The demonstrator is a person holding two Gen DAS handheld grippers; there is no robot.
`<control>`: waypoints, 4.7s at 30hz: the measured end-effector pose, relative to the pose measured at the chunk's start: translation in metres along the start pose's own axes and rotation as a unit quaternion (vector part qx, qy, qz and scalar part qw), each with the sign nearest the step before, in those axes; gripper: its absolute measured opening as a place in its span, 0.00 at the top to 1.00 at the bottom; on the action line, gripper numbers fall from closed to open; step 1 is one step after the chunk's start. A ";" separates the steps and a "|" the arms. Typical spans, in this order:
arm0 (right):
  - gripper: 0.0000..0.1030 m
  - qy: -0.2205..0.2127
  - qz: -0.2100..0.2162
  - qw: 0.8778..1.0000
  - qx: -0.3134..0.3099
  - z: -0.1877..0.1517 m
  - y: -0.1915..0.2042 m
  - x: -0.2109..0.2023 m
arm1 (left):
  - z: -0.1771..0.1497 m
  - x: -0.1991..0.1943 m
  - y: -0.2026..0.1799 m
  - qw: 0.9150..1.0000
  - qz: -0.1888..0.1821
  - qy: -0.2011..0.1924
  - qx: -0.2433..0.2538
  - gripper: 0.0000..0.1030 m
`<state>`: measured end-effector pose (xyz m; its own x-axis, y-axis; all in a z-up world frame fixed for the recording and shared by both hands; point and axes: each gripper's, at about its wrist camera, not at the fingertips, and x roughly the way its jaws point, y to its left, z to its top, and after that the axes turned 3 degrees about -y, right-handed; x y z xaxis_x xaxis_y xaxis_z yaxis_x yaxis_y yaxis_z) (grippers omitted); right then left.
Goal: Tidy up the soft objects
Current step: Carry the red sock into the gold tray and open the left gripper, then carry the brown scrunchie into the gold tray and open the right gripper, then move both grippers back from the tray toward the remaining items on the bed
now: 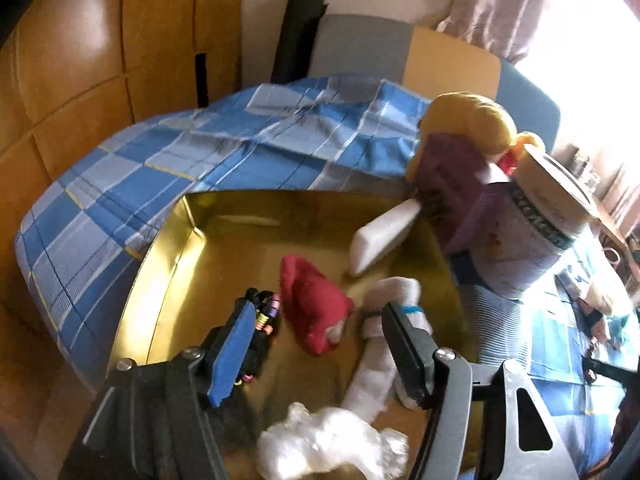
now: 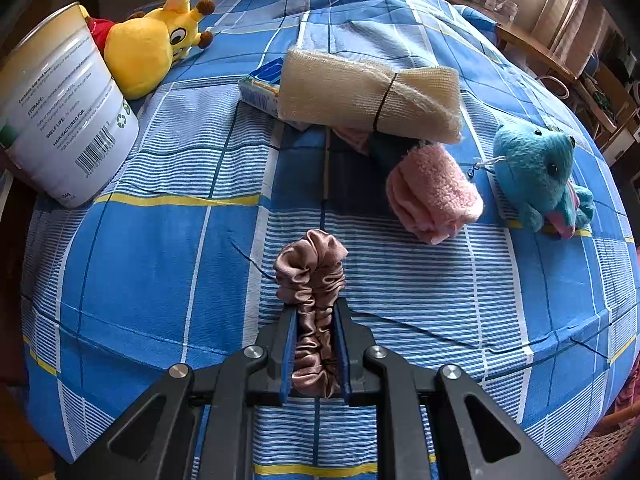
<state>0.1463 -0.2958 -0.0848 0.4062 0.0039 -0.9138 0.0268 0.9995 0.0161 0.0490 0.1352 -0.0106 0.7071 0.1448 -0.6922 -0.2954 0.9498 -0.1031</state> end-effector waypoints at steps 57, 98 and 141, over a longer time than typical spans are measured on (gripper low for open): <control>0.86 -0.142 0.296 0.899 -0.290 0.004 0.311 -0.135 | -0.020 -0.052 0.033 0.999 0.012 -0.021 -0.030 0.29; 0.57 -0.114 0.253 0.922 -0.270 -0.051 0.321 -0.093 | -0.031 -0.054 0.056 0.998 0.022 -0.021 -0.056 0.25; 0.57 -0.262 -0.069 0.942 0.198 0.031 -0.123 -0.108 | -0.040 -0.053 -0.156 0.954 -0.184 0.025 0.236 0.41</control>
<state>0.1276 -0.4201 0.0247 0.7658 -0.2452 -0.5945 0.4097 0.8986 0.1572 0.0316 -0.0318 0.0134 0.6725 -0.2254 -0.7049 0.2975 0.9545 -0.0214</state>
